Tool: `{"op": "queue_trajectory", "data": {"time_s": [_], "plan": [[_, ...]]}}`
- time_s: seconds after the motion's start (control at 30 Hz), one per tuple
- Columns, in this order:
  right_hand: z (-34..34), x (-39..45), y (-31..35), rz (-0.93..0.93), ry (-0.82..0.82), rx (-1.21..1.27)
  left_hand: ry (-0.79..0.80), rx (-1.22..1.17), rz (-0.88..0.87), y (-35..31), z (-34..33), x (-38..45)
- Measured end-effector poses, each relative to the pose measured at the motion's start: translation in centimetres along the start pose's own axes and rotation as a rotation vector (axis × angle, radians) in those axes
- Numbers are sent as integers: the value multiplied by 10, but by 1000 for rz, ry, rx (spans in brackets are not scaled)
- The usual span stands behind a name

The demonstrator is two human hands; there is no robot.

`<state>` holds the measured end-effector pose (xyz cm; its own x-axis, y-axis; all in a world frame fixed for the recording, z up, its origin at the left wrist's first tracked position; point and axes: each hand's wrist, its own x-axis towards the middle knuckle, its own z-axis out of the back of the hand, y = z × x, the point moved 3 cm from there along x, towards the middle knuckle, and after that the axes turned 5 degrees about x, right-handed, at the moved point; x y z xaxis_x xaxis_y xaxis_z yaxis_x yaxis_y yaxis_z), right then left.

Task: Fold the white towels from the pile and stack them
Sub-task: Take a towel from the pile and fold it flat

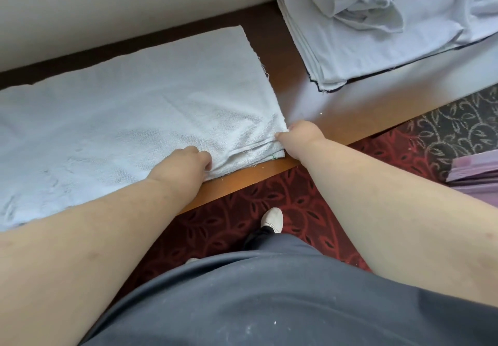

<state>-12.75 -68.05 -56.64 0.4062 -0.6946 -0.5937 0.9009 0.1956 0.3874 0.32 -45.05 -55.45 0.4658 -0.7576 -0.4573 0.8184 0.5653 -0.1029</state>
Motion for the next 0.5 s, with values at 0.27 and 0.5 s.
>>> {"op": "queue_trajectory", "data": {"time_s": [0.27,0.5], "plan": [[-1,-23,-12,-129,-100,708,-130,-173,54,6,12,-20],[-15,-27,-33,-90,8,240,100,-53,-80,8,-5,-17]]}}
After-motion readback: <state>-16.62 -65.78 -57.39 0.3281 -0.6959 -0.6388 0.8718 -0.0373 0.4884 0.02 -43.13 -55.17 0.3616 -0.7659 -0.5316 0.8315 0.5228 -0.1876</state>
